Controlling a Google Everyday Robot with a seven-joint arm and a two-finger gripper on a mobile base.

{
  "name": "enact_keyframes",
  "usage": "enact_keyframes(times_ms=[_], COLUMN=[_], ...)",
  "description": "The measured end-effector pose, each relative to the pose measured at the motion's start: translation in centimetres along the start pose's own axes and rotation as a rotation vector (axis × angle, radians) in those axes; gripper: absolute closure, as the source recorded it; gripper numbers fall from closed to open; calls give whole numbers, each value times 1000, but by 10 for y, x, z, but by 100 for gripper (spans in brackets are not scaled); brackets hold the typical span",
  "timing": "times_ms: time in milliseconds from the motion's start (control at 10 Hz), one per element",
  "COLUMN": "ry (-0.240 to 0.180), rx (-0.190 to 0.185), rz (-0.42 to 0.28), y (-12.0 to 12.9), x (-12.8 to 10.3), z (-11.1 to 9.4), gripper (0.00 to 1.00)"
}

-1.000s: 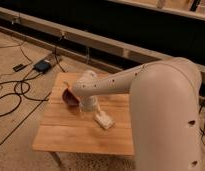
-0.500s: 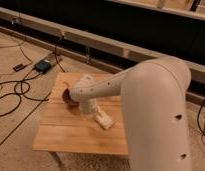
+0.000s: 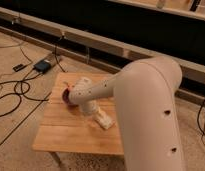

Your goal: Wipe the white sponge on the table

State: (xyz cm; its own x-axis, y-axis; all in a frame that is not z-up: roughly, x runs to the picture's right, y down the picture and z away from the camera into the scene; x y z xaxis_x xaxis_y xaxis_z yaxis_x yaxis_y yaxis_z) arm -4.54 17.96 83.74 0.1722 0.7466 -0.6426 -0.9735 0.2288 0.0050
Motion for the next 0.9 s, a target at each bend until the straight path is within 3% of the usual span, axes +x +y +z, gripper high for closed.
enact_keyframes(times_ms=[500, 800, 900], ry=[4, 3, 3], rx=[44, 52, 54], rz=[-7, -9, -6], y=[-10, -12, -14], x=[-9, -13, -15], z=[16, 21, 24], gripper=[35, 35, 39])
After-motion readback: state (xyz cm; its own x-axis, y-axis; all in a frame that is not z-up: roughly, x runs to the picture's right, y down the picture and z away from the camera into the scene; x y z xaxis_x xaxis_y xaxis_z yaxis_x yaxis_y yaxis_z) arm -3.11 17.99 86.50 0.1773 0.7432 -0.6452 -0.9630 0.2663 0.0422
